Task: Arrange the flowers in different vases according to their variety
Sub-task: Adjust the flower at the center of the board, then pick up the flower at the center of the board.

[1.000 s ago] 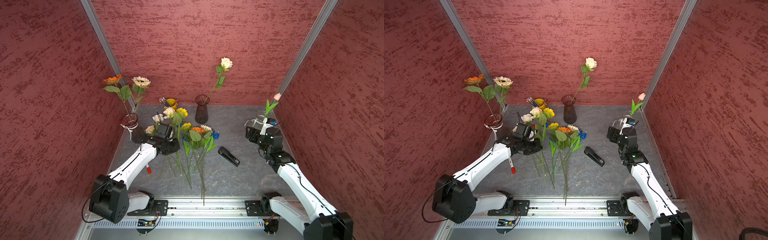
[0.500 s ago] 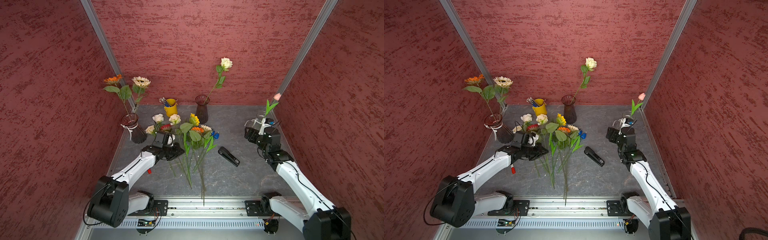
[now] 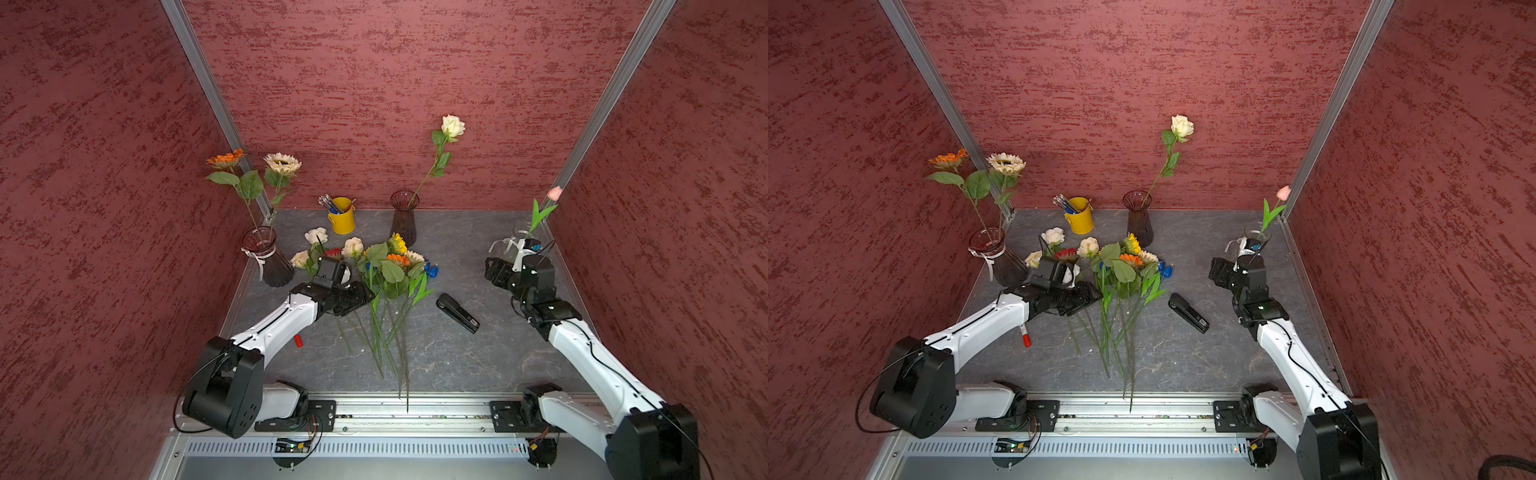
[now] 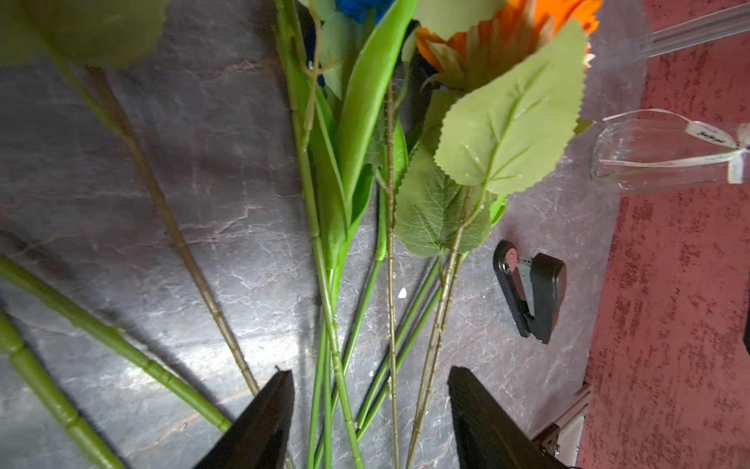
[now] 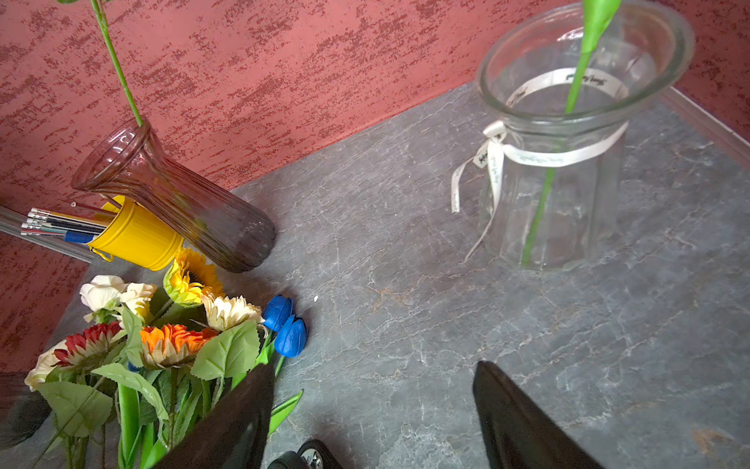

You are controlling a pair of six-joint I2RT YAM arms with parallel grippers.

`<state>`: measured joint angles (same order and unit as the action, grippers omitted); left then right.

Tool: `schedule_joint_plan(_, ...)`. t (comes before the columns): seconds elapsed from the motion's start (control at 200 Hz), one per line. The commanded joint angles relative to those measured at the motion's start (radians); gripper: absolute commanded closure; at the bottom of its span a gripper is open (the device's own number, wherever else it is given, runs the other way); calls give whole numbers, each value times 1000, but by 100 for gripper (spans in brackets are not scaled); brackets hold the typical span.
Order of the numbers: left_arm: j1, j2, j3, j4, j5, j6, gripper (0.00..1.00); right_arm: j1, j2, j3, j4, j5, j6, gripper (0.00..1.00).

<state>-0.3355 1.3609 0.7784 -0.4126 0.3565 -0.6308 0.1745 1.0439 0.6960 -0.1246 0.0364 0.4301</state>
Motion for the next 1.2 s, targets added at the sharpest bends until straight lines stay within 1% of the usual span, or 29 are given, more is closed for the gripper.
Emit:
schedule_joint_plan(0.0, -6, 45, 11, 33, -21, 2, 42, 10, 0, 5, 14, -1, 1, 18)
schedule_joint_plan(0.065, -8, 77, 16, 46, -11, 0, 45, 10, -4, 7, 8, 4, -3, 18)
schedule_joint_plan(0.185, -24, 128, 36, 32, -44, 6, 49, 11, -15, 5, -3, 13, -8, 18)
schedule_joint_plan(0.456, -25, 172, -4, 123, -70, -27, 69, 11, -23, -4, -3, 19, -4, 18)
schedule_joint_plan(0.726, -29, 217, -35, 184, -51, -39, 74, 10, -23, -1, -4, 24, -8, 18)
schedule_joint_plan(0.792, -31, 217, -49, 205, -52, -45, 75, 10, -26, -3, -3, 28, -9, 18)
schedule_joint_plan(0.872, -30, 208, -69, 238, -52, -54, 78, 11, -29, -9, 0, 26, -8, 18)
schedule_joint_plan(0.912, -30, 202, -77, 247, -52, -58, 81, 11, -30, -10, -1, 25, -8, 18)
schedule_joint_plan(0.962, -28, 198, -82, 253, -53, -60, 88, 11, -31, -12, -3, 23, -7, 18)
schedule_joint_plan(1.002, -28, 192, -83, 251, -54, -59, 92, 10, -33, -12, -3, 23, -5, 18)
schedule_joint_plan(1.107, -28, 168, -83, 234, -61, -58, 98, 10, -35, -11, -3, 22, -5, 18)
schedule_joint_plan(1.192, -28, 134, -82, 209, -71, -55, 99, 10, -32, -5, -3, 21, -6, 18)
